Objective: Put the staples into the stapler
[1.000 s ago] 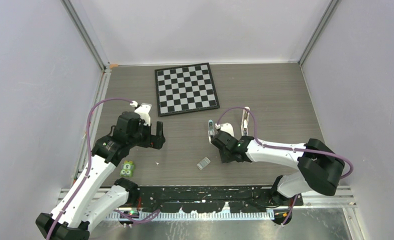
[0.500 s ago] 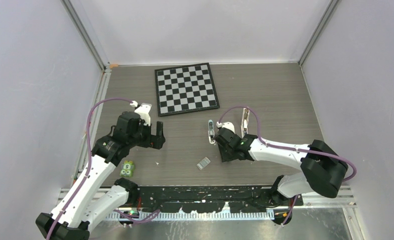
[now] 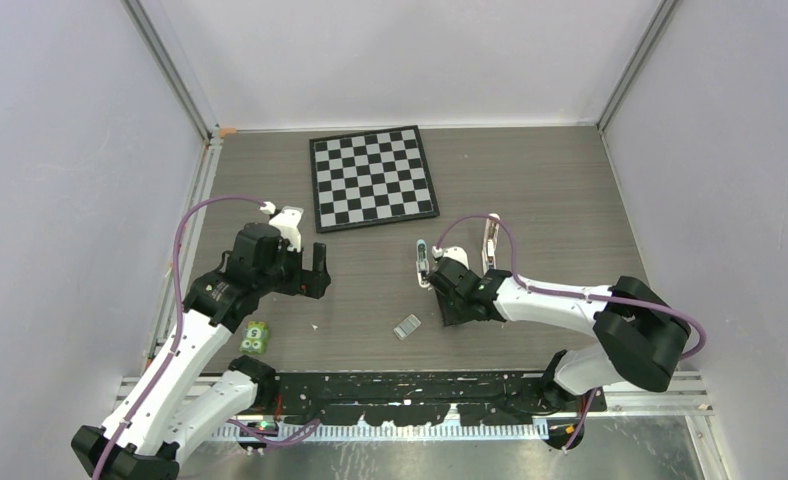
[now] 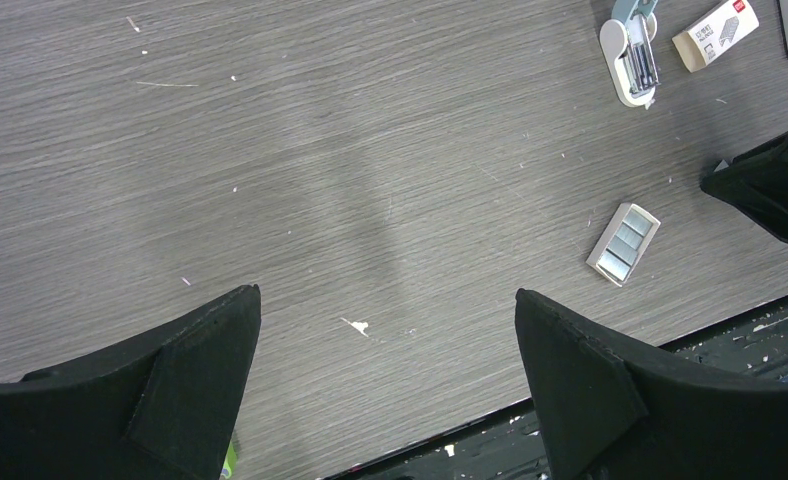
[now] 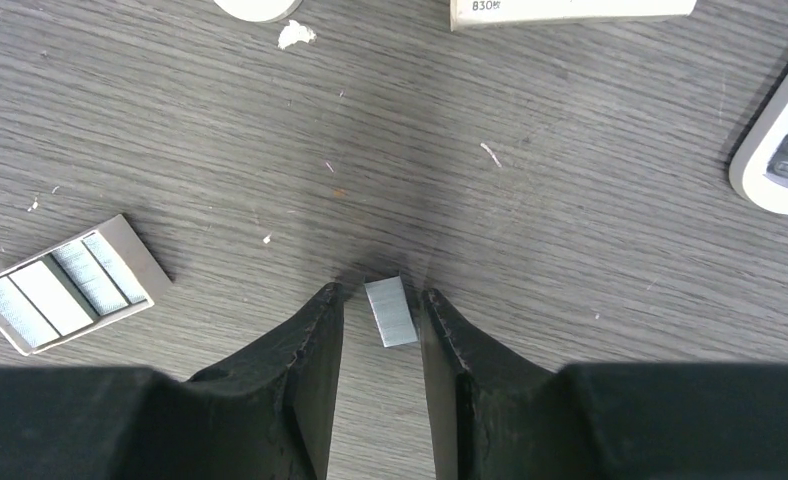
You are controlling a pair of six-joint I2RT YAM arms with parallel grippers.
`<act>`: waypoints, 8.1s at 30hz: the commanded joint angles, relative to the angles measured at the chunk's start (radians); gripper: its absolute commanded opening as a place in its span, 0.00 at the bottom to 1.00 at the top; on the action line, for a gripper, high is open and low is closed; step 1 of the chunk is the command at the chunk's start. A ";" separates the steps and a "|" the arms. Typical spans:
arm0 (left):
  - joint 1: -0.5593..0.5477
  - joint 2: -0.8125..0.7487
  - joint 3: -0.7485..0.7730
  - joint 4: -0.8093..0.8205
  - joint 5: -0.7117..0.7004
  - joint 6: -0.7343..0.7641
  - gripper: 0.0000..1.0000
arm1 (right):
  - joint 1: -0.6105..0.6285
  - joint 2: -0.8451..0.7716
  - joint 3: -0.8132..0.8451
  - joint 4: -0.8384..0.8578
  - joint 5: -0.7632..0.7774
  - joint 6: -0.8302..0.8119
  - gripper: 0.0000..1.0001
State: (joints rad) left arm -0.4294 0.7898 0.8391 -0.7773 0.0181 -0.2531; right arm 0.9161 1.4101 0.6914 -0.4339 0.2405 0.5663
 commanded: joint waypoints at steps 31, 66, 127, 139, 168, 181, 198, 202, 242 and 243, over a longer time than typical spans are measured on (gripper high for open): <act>0.003 -0.003 0.005 0.017 -0.011 0.011 1.00 | -0.002 0.003 0.024 0.013 0.019 0.022 0.25; 0.003 0.000 0.002 0.021 -0.005 0.011 1.00 | -0.464 -0.117 0.164 -0.095 -0.091 -0.200 0.24; 0.003 0.008 -0.002 0.027 0.033 0.009 1.00 | -0.575 0.053 0.212 -0.106 -0.132 -0.227 0.24; 0.003 0.008 -0.002 0.027 0.033 0.009 1.00 | -0.577 0.064 0.198 -0.098 -0.134 -0.225 0.24; 0.003 0.010 0.000 0.028 0.033 0.009 1.00 | -0.578 0.079 0.195 -0.098 -0.139 -0.218 0.25; 0.003 0.011 0.000 0.027 0.033 0.009 1.00 | -0.578 0.076 0.194 -0.103 -0.132 -0.217 0.26; 0.003 0.014 -0.001 0.027 0.032 0.009 1.00 | -0.578 0.068 0.205 -0.109 -0.141 -0.212 0.28; 0.003 0.014 0.000 0.027 0.032 0.009 1.00 | -0.579 0.063 0.217 -0.119 -0.145 -0.209 0.29; 0.003 0.049 0.010 0.042 0.054 -0.063 0.96 | -0.588 0.196 0.339 -0.067 -0.037 -0.191 0.47; 0.003 0.045 0.008 0.040 0.050 -0.062 0.96 | -0.588 0.201 0.336 -0.064 -0.035 -0.193 0.47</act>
State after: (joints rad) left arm -0.4294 0.8570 0.8360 -0.7578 0.0814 -0.3080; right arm 0.3313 1.6066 1.0138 -0.5247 0.1715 0.3721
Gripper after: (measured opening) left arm 0.960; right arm 0.480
